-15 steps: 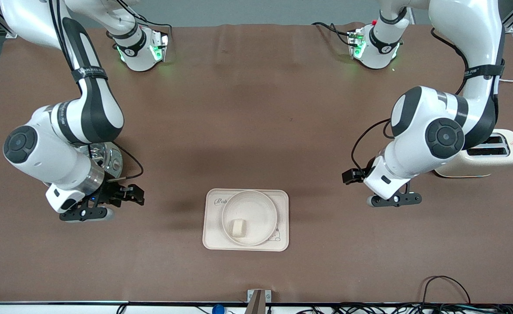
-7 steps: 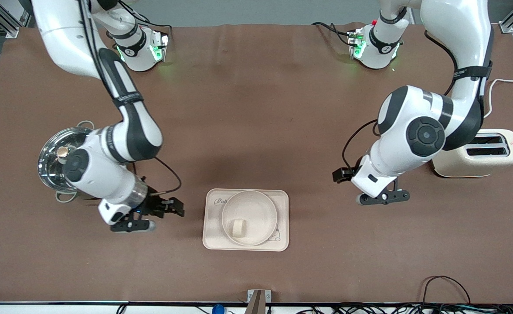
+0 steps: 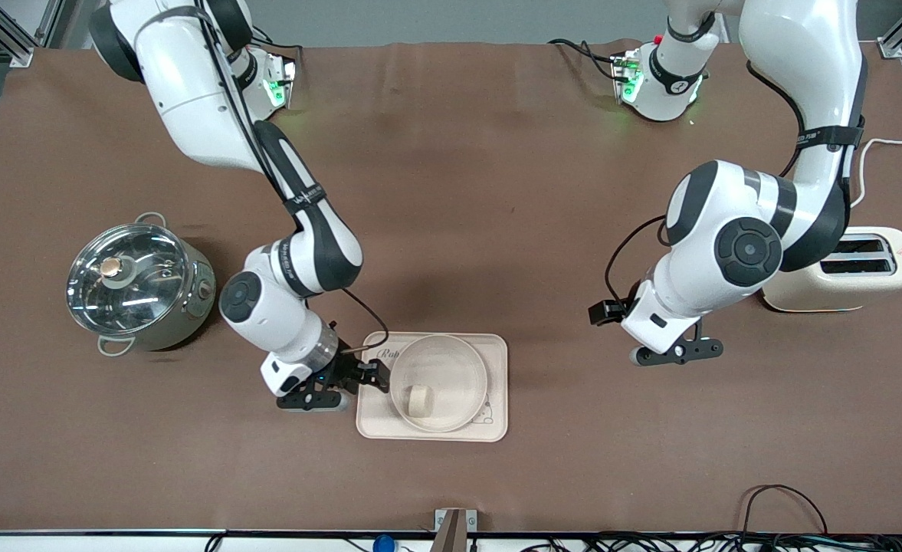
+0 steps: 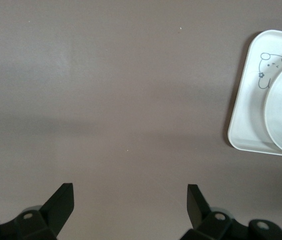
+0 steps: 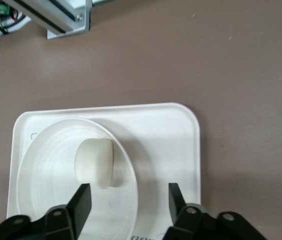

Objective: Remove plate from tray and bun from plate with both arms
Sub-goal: 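Reach the right gripper down to the white plate rim on the tray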

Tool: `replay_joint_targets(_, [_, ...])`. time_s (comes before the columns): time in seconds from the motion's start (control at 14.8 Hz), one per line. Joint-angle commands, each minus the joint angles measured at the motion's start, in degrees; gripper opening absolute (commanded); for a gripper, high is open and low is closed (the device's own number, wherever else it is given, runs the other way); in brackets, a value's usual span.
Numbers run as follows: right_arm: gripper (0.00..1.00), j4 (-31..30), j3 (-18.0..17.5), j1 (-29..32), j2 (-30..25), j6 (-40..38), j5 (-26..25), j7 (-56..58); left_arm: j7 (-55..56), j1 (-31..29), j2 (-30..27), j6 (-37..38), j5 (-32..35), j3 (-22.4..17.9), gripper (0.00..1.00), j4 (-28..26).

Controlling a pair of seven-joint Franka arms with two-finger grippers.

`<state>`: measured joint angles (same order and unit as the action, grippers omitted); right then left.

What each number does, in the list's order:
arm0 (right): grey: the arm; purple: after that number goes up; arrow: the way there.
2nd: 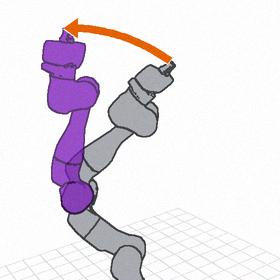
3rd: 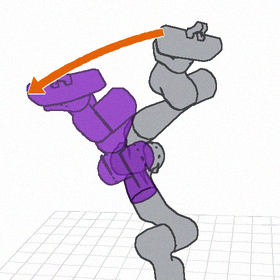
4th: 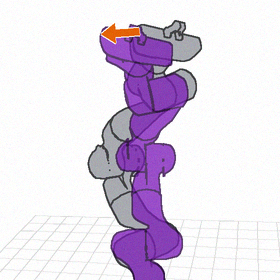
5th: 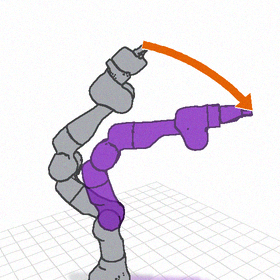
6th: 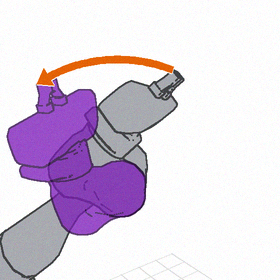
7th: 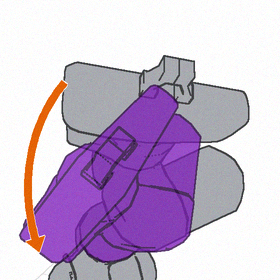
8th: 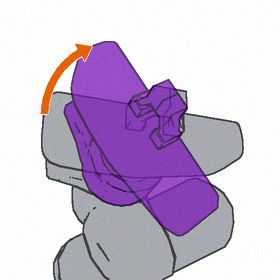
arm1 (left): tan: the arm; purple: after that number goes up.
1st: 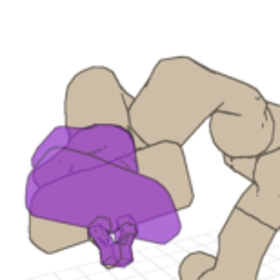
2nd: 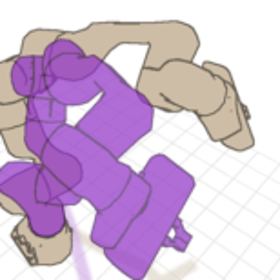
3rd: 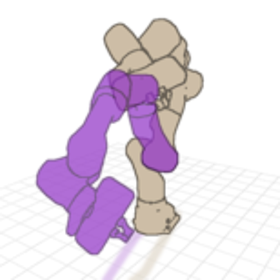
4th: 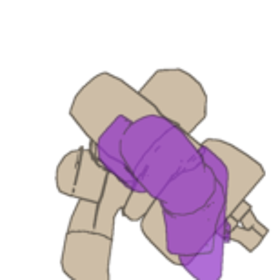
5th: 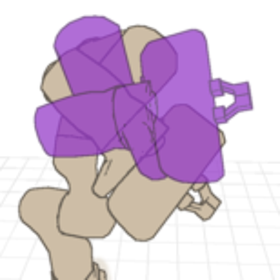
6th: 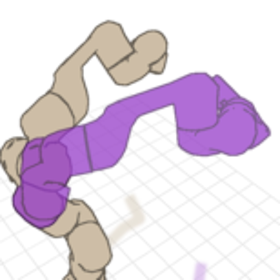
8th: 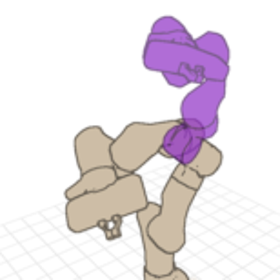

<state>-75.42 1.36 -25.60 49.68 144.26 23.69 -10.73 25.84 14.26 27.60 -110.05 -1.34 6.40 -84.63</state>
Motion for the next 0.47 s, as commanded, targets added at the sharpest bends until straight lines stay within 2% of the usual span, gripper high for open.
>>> replay_joint_targets(0.0, [0.64, 2.99, -0.92, 0.38, 3.13, -0.12, 1.36, -0.26, 0.70, 0.33, 0.87, 0.45, 0.90, 0.10, 1.00, 0.52])
replay_joint_targets(0.4, [0.58, 3.52, -1.80, 0.20, 5.95, -0.12, 1.36, 0.18, 0.70, 0.25, 0.96, 0.45, 0.91, 0.10, 1.00, 0.52])
